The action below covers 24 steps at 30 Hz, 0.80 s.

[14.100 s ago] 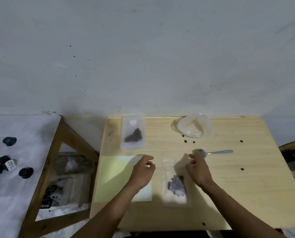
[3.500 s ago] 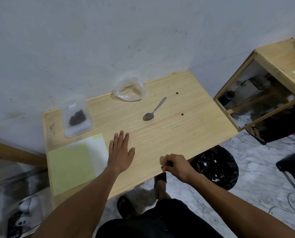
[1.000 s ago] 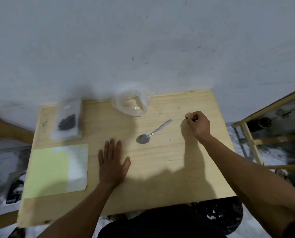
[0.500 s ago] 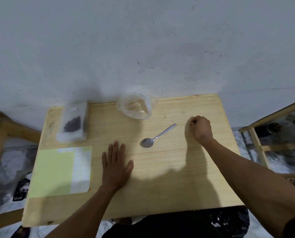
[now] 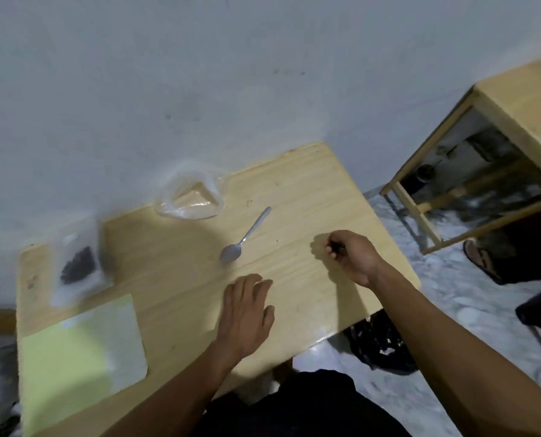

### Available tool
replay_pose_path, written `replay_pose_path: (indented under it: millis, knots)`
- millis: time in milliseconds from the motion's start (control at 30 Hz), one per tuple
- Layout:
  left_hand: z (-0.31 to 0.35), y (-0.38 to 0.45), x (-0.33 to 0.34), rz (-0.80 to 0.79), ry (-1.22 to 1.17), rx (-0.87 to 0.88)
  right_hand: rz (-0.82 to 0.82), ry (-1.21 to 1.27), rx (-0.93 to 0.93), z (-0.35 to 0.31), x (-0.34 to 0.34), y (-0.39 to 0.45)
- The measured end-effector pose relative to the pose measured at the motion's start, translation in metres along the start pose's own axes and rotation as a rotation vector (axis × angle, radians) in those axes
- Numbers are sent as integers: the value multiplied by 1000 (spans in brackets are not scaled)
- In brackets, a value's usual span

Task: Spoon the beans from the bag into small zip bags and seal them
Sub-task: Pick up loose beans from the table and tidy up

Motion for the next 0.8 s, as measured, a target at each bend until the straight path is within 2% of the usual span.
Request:
replay_pose_path:
  millis: [67,167,267,367,500,700,800]
  knots:
    - [17,12,10,-45,-21,87,-9,149,58,7,-27,-13]
    - [40,29,26,-130,-26,170,45,279,48,16,-76,-29]
    - [58,46,38,-164,0,209,186,330,-34,29,-131,-39]
    - [70,58,46,-164,-7,220,417,349,-83,49,-186,-48]
    - [77,64,56,-192,-29,211,711,215,-22,86,-240,-50]
    - [73,65,60,-198,-22,196,790,-74,169,148,-274,-27]
    - [72,64,60,-203,-35,187,858,-156,187,155,-278,-27]
Point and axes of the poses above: each hand's wrist, its own y-axis towards the middle knuckle, its own x-axis out of the palm, z = x × y, the point moved 6 cm from there along y, towards the middle knuckle, and after that the axes turned 12 degrees about z, right-handed, at the moved point
